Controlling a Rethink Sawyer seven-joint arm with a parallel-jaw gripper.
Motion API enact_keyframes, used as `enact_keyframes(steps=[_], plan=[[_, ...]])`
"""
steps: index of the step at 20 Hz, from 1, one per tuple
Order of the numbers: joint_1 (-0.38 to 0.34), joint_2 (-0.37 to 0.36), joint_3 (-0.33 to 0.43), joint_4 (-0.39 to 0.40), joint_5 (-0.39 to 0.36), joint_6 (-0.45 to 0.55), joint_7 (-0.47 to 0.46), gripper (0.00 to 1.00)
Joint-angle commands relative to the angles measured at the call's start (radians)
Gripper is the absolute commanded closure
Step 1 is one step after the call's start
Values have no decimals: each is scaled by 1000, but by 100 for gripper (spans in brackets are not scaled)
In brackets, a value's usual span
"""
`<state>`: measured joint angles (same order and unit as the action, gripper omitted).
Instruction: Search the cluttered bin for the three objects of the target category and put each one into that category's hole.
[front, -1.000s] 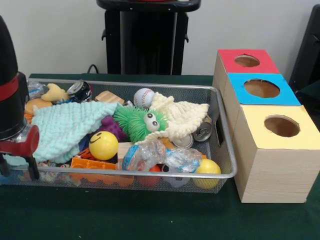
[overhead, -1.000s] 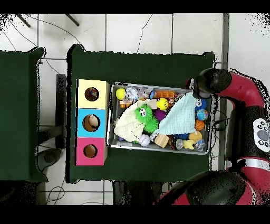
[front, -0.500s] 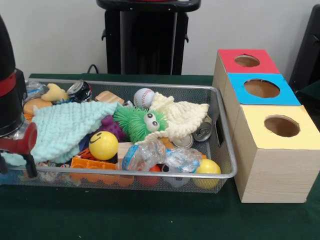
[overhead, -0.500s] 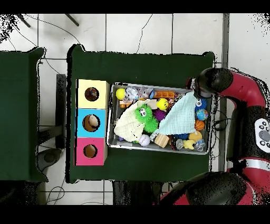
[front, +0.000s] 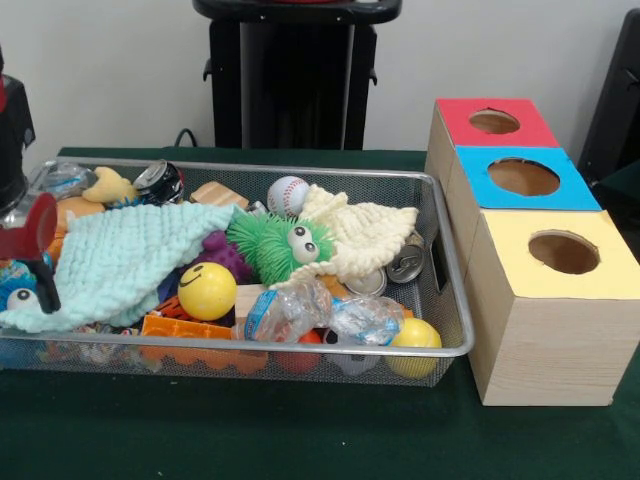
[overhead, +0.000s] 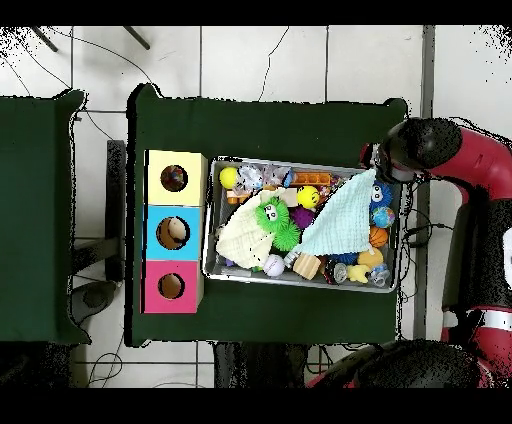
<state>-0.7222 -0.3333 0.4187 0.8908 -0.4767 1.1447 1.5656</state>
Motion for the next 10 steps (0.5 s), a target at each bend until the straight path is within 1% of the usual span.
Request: enact_keyframes(steps=[1, 4, 5, 10], plan=[[8, -72, 53, 140, 28, 91, -256, 0], [4, -81, 50, 197, 34, 38, -223, 0], [13, -75, 52, 192, 37, 33, -208, 0], [17, -77, 50, 275, 49, -72, -130, 0]])
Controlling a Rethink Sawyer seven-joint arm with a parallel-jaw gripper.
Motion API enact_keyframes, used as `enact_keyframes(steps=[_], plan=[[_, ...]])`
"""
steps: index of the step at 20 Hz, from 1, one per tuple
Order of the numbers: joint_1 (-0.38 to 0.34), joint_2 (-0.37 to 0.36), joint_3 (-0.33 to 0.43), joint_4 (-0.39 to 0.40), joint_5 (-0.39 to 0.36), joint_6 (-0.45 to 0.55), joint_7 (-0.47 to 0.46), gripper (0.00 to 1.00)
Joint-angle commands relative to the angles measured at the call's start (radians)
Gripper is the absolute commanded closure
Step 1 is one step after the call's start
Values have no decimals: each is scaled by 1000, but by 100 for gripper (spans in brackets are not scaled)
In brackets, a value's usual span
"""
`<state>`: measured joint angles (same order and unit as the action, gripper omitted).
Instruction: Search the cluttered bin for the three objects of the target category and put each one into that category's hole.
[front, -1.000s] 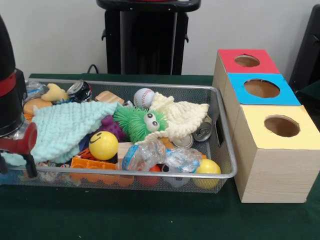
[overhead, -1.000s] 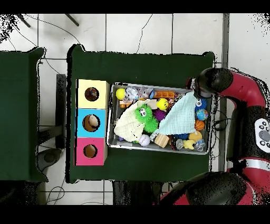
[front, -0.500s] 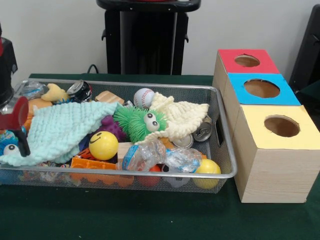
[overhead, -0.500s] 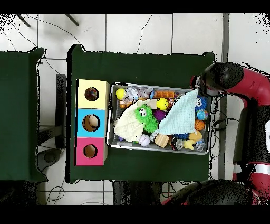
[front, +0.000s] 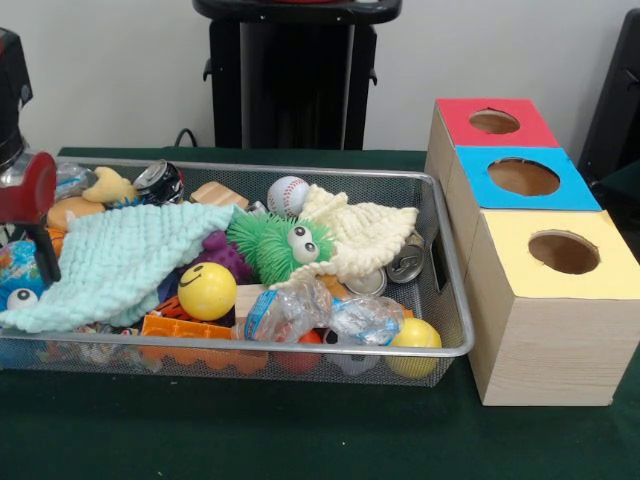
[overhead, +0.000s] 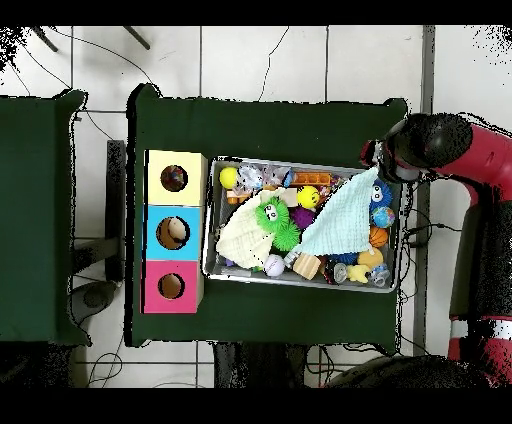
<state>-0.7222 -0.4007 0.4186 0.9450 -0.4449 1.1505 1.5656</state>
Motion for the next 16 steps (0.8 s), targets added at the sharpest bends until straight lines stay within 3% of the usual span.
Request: enact_keyframes(steps=[1, 9, 16], plan=[[17, -10, 50, 235, 18, -97, -117, 0], [44, -11, 40, 312, 26, -240, 8, 0], [74, 14, 23, 305, 34, -296, 45, 0]])
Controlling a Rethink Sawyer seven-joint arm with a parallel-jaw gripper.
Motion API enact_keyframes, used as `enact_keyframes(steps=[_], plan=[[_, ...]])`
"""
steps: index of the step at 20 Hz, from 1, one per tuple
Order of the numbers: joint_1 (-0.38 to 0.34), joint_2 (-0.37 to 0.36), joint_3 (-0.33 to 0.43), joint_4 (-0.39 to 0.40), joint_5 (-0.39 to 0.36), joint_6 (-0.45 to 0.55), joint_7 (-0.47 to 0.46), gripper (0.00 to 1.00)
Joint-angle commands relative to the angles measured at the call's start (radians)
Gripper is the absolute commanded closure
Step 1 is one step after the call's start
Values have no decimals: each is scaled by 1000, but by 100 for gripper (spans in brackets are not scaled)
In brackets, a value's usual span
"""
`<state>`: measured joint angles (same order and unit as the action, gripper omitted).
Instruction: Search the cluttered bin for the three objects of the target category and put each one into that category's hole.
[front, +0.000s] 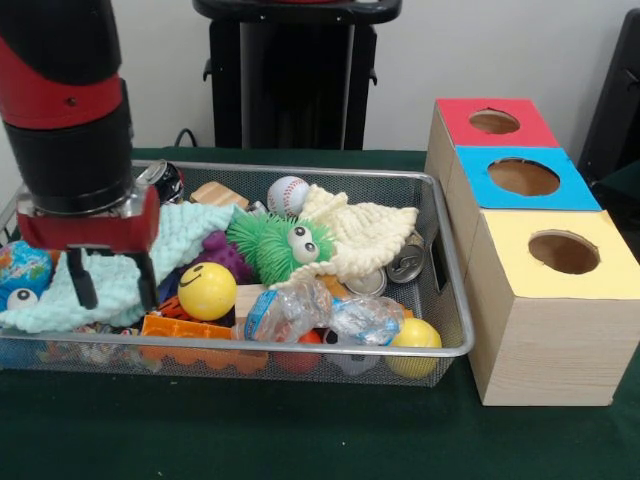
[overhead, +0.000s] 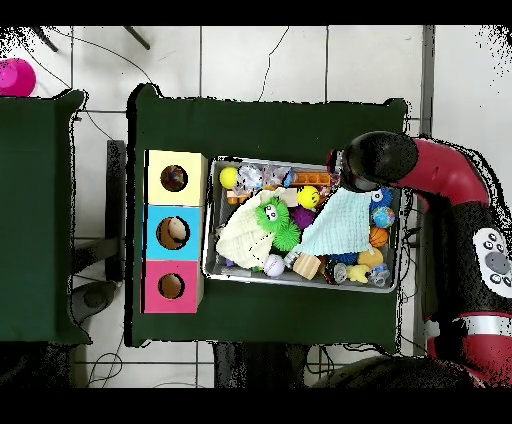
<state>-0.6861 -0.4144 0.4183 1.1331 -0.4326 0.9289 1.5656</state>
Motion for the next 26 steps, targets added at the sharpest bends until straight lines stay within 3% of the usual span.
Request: enact_keyframes(steps=[1, 11, 18, 26], plan=[[39, 35, 23, 113, 23, -82, 43, 0], [41, 90, 15, 72, 20, -117, 13, 0], [22, 115, 11, 18, 3, -75, -49, 0], [14, 96, -2, 12, 2, -5, -84, 0]])
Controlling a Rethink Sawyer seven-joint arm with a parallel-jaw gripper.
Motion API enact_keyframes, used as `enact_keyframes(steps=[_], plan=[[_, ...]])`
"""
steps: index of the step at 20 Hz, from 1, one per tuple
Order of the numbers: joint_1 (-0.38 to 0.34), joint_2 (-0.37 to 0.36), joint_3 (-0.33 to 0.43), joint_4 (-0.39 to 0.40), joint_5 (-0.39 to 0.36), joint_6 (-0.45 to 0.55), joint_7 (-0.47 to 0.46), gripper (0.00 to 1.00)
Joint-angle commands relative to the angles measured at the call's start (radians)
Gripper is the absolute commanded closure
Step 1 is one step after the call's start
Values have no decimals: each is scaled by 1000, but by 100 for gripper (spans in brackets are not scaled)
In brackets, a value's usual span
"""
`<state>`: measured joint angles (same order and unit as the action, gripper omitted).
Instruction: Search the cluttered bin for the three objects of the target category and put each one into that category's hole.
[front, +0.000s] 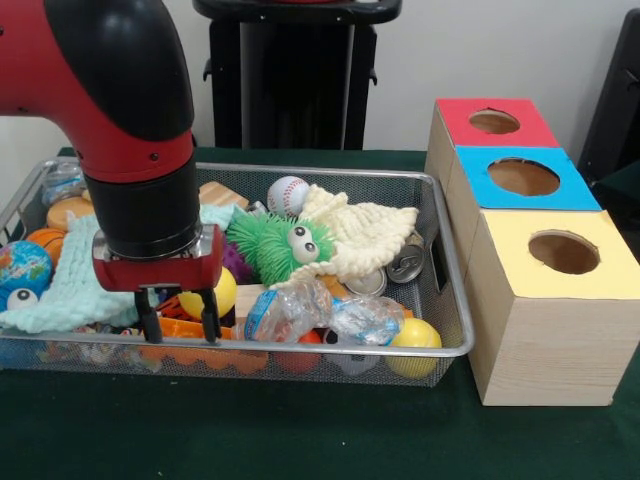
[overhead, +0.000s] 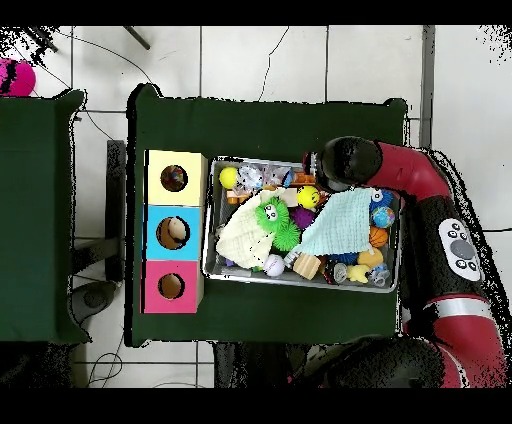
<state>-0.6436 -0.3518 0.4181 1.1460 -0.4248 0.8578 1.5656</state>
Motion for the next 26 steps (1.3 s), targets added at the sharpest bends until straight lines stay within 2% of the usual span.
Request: enact_keyframes(steps=[1, 7, 10, 18, 22, 26], plan=[[-28, 27, -6, -2, -7, 75, -86, 0], [-24, 4, -16, -39, -7, 154, -110, 0], [-20, -6, -21, -65, -4, 231, -130, 0], [-15, -112, -33, 0, 10, 328, -98, 0], [-20, -105, -24, -5, 2, 329, -94, 0], [-22, -50, -12, -55, -16, 304, -106, 0]])
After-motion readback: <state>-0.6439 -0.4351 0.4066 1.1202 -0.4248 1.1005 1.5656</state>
